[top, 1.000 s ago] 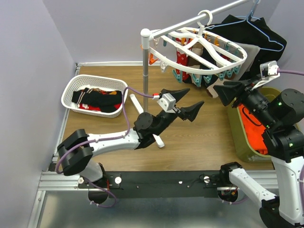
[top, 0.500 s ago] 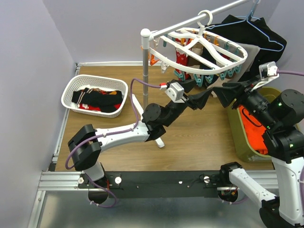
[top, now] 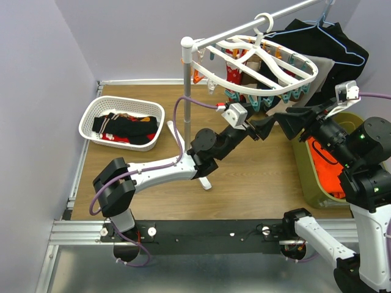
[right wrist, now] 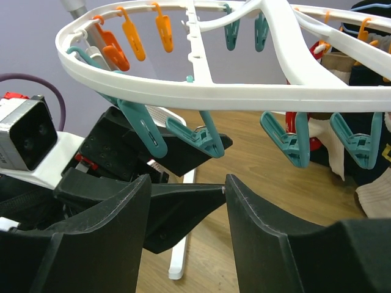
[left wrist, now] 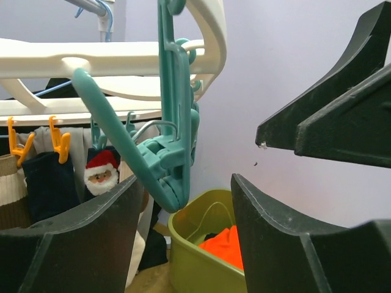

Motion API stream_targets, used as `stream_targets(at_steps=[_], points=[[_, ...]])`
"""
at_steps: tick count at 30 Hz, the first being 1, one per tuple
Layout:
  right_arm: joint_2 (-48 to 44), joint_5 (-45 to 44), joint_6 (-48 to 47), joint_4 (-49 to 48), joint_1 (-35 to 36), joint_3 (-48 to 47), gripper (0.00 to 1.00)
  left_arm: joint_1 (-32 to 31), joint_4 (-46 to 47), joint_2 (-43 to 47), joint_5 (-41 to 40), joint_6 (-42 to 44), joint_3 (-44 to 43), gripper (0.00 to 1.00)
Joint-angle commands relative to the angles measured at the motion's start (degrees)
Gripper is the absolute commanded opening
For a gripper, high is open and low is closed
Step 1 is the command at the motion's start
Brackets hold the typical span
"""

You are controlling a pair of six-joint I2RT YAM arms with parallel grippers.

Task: Clip the socks to the hanger
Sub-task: Open the clamp at the hanger.

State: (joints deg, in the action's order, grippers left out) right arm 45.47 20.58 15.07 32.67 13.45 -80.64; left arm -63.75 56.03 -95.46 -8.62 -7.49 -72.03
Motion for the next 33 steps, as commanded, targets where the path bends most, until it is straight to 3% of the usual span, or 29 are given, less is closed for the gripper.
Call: stream_targets(at_steps=[1, 15, 22, 29, 33], points=[[0.1, 1.7, 1.1, -0.7, 0.3, -1.0, 0.6, 0.5, 0.9, -1.8, -2.1, 1.8, -2.9, 0.66], [1.0, 2.6, 1.9, -0.4, 0.2, -1.7, 0.6, 1.3, 3.0, -2.3, -1.5, 2.8, -3.6, 0.52], [1.8, 2.9, 2.2, -1.0, 0.3, -1.8, 0.61, 1.3, 3.4, -2.2, -0.4, 3.9, -3.6, 0.35], [4.0, 2.0, 1.0, -1.3, 0.2, -3.7, 0.61, 1.3, 0.1, -0.9, 0.6, 3.2, -3.7, 0.09], [5.0, 1.9, 1.0, -2.3, 0.3, -4.2, 0.64, 1.2, -4.1, -0.1, 0.7, 2.3, -4.8, 0.08]])
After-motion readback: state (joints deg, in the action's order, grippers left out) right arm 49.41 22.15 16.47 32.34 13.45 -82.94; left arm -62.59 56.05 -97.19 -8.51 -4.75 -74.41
